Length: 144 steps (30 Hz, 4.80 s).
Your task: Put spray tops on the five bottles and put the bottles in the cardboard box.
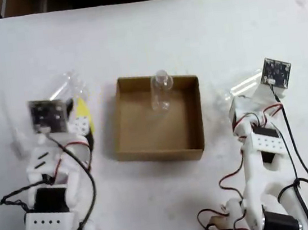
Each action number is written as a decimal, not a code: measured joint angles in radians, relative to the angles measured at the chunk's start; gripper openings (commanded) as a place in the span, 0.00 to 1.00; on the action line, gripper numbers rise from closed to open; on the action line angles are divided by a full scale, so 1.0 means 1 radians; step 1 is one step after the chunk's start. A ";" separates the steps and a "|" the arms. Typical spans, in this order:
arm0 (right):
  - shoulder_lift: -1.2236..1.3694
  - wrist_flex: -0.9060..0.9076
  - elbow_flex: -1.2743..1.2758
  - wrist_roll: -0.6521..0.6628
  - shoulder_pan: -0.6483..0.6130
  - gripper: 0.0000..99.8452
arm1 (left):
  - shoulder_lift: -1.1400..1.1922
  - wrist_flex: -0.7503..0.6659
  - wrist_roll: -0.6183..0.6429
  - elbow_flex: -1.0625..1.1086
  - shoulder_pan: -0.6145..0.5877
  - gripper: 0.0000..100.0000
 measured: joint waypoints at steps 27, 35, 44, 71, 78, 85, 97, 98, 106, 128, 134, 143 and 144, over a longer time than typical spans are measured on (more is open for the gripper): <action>0.115 0.982 -0.674 0.358 -0.459 0.02 | 0.586 -0.140 -0.086 -0.133 0.052 0.06; 0.330 0.893 -0.747 0.362 -0.548 0.02 | 0.647 -0.258 -0.018 -0.117 -0.026 0.06; 0.483 0.753 -0.749 0.362 -0.551 0.02 | 0.660 -0.273 -0.015 -0.117 -0.028 0.06; 0.519 0.583 -0.743 0.364 -0.588 0.02 | 0.660 -0.273 -0.015 -0.117 -0.006 0.06; 0.519 0.689 -0.743 0.362 -0.588 0.02 | 0.660 -0.273 -0.015 -0.117 -0.006 0.06; 0.428 0.841 -0.741 0.362 -0.586 0.02 | 0.660 -0.273 -0.015 -0.117 -0.006 0.06; 0.002 1.103 -0.735 0.364 -0.379 0.03 | 0.660 -0.273 -0.015 -0.117 -0.006 0.06; 0.009 1.120 -0.727 0.364 -0.354 0.05 | 0.660 -0.273 -0.015 -0.117 -0.006 0.06; 0.084 1.108 -0.647 0.307 -0.318 0.20 | 0.661 -0.273 -0.015 -0.117 -0.006 0.06; 0.302 0.870 -0.523 0.269 -0.397 0.09 | 0.661 -0.273 -0.057 -0.117 -0.006 0.06; 0.318 0.861 -0.523 0.365 -0.396 0.03 | 0.661 -0.273 -0.057 -0.117 -0.006 0.06; 0.318 0.856 -0.523 0.439 -0.394 0.03 | 0.661 -0.273 -0.057 -0.117 -0.006 0.06; 0.318 0.856 -0.523 0.457 -0.394 0.03 | 0.661 -0.273 -0.057 -0.117 -0.006 0.06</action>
